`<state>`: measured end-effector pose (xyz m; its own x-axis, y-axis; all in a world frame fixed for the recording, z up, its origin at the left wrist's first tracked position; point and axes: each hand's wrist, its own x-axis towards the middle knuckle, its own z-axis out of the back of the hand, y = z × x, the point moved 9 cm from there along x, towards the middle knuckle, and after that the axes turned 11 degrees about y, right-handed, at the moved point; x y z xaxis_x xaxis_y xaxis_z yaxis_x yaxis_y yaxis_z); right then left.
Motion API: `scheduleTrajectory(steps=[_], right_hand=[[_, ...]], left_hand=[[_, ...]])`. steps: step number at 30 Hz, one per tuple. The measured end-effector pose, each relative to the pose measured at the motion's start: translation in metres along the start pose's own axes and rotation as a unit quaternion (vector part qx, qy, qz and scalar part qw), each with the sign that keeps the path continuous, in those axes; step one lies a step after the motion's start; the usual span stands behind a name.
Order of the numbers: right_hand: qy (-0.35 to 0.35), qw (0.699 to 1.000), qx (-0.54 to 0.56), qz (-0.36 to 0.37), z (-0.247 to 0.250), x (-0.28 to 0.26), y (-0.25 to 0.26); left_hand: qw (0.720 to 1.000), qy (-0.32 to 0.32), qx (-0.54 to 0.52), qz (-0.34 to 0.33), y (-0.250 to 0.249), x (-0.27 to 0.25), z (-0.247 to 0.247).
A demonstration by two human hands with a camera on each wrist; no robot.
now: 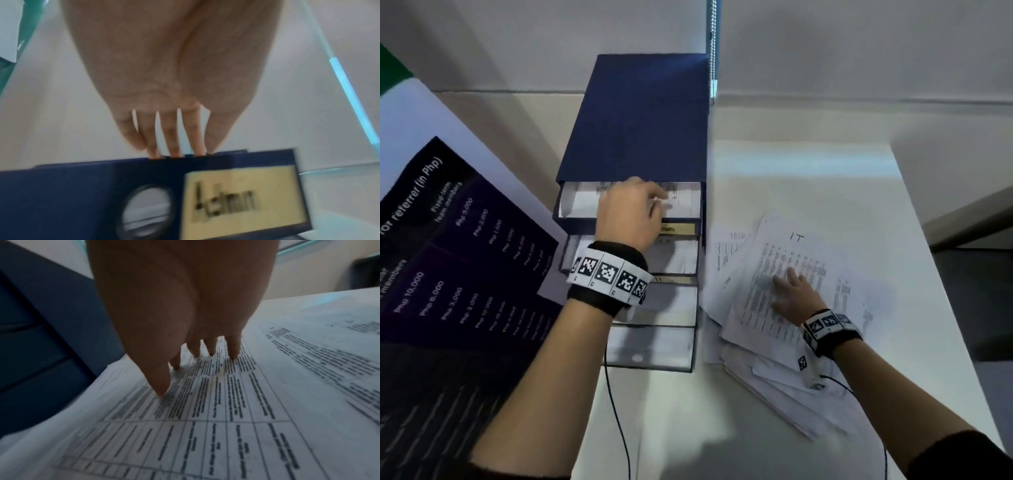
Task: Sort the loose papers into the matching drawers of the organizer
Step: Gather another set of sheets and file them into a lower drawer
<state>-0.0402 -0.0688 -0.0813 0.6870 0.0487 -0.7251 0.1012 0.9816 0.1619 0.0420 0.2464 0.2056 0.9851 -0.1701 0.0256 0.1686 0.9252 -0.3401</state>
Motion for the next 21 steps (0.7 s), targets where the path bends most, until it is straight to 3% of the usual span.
scheduleTrajectory(steps=[2,3,5,6,8,11,13,16,18,21], right_hand=[[-0.004,0.999,-0.022,0.049,-0.001,-0.012,0.01],[-0.01,0.997,-0.011,0.07,0.001,-0.016,0.011],[-0.053,0.993,0.046,0.091,0.013,-0.026,0.004],[-0.082,0.99,0.086,0.081,0.018,-0.029,-0.008],[-0.146,0.977,0.155,0.0,0.03,-0.036,-0.041],[-0.135,0.951,0.235,-0.146,0.015,-0.04,-0.088],[-0.118,0.939,0.276,-0.17,0.005,-0.039,-0.097],[-0.135,0.918,0.341,-0.148,0.005,-0.035,-0.101],[-0.133,0.909,0.378,-0.118,0.005,-0.031,-0.1],[-0.139,0.907,0.389,-0.088,0.001,-0.032,-0.101]], left_hand=[[0.973,-0.098,-0.174,-0.113,-0.05,-0.025,0.013],[0.951,-0.086,-0.245,-0.168,-0.075,-0.034,0.005],[0.926,0.031,-0.292,-0.236,-0.12,-0.045,-0.04],[0.922,0.107,-0.289,-0.236,-0.134,-0.047,-0.076],[0.92,0.244,-0.257,-0.168,-0.135,-0.048,-0.162],[0.905,0.395,-0.157,0.013,-0.099,-0.06,-0.273],[0.901,0.377,-0.178,0.12,-0.078,-0.065,-0.303],[0.898,0.25,-0.276,0.232,-0.059,-0.062,-0.31],[0.882,0.223,-0.322,0.263,-0.058,-0.061,-0.312],[0.879,0.187,-0.369,0.235,-0.065,-0.055,-0.308]])
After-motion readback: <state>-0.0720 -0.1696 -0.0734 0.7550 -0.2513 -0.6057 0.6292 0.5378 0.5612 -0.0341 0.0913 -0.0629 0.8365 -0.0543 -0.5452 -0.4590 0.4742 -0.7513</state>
